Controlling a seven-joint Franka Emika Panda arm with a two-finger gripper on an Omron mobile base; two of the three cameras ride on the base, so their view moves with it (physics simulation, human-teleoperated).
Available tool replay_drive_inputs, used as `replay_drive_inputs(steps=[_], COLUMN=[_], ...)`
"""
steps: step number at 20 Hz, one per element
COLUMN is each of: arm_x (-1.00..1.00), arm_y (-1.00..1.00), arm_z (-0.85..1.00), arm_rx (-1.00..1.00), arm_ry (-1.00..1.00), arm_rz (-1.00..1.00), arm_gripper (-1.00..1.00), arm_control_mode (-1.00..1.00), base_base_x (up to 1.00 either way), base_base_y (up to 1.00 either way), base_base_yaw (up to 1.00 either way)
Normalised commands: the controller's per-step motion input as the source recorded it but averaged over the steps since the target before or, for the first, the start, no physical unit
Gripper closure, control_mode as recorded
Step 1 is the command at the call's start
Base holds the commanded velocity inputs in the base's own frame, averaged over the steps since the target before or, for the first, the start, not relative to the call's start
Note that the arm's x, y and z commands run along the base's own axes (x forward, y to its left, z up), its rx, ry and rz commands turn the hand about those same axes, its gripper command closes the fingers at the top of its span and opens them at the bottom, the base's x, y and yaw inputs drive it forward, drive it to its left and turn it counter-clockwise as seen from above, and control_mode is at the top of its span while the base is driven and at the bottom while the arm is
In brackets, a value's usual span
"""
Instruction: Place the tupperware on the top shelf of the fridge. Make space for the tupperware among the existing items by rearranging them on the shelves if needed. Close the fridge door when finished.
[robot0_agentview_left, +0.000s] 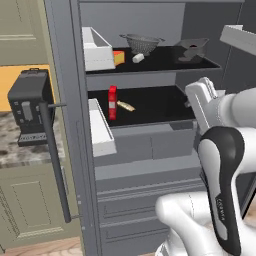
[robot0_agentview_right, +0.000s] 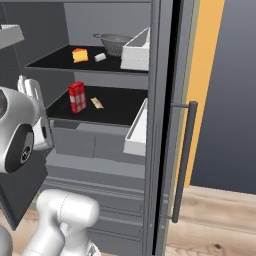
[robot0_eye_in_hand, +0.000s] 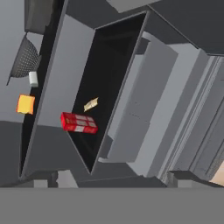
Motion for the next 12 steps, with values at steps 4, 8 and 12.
replay_drive_inputs(steps=[4, 8, 12], arm_x=[-0.25, -0.21, -0.27], arm_y=[-0.76, -0.71, -0.71], arm_z=[0.0, -0.01, -0.14], arm_rx=[0.04, 0.04, 0.01], arm_ry=[-0.01, 0.0, -0.02], arm_rz=[-0.09, -0.09, -0.08], arm_gripper=[-1.0, -1.0, -1.0], arm_control_mode=[-1.0, -1.0, -1.0], base_base_x=[0.0, 0.0, 0.0], base_base_y=[0.0, 0.0, 0.0], base_base_yaw=[0.0, 0.0, 0.0])
